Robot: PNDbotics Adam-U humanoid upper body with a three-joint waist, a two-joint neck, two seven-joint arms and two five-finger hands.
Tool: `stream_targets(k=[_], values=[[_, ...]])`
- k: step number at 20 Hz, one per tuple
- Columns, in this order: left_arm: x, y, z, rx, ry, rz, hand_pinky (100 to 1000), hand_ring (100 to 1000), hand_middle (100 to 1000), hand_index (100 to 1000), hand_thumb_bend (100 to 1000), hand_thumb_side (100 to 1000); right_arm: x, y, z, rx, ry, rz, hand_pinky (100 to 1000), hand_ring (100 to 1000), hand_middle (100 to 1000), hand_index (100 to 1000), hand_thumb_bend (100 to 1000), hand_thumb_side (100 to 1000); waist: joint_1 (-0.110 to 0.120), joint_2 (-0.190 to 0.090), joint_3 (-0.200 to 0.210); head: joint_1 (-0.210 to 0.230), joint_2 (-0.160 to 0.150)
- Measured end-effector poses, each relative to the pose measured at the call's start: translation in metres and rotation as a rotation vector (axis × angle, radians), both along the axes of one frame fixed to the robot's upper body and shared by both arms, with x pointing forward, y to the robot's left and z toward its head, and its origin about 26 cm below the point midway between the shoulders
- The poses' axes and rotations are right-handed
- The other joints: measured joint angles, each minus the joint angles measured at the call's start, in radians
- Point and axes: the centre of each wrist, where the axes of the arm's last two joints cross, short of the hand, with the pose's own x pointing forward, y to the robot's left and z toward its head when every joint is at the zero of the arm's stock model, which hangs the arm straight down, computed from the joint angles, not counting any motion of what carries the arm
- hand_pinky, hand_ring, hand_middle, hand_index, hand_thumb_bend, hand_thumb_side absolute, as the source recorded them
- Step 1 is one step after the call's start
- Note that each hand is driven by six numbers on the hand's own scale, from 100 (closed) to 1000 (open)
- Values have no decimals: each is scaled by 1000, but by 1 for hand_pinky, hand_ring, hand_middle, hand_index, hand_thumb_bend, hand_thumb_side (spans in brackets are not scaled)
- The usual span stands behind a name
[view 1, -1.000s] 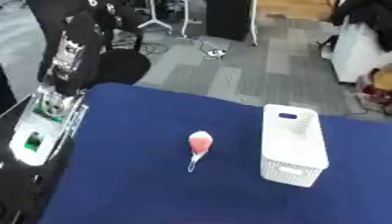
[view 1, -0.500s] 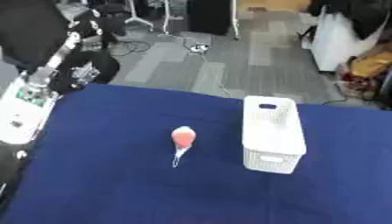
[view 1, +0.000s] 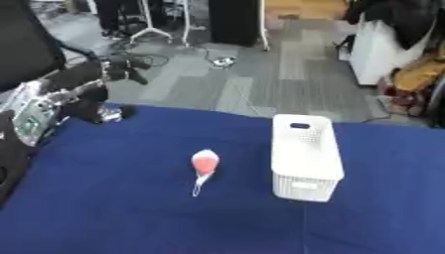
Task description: Pick up objects on the table and place them in the box.
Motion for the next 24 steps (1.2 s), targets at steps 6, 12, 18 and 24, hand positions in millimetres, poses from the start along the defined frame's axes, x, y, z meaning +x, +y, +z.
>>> stream_targets(k=[6, 12, 18, 24], values=[[18, -28, -26, 223, 40, -31, 914, 854, 864, 830, 333, 993, 0, 1, 3, 14, 1, 15, 246, 433, 458, 1000, 162, 1000, 2, 0, -9, -9, -54], [23, -32, -55, 388, 36, -45, 961, 878, 869, 825, 355, 1000, 1, 2, 5, 31, -1, 20, 244, 431, 457, 1000, 160, 1000, 3, 0, -14, -9, -55], [22, -24, -83, 564, 8, 25, 967, 883, 875, 830, 381, 1000, 1, 2, 6, 36, -3, 24, 244, 431, 456, 1000, 158, 1000, 1, 4, -14, -9, -55], [21, -14, -101, 649, -31, 111, 904, 861, 893, 868, 397, 1000, 1, 3, 7, 37, -8, 26, 242, 430, 456, 1000, 157, 1000, -4, 7, -13, -16, -37]])
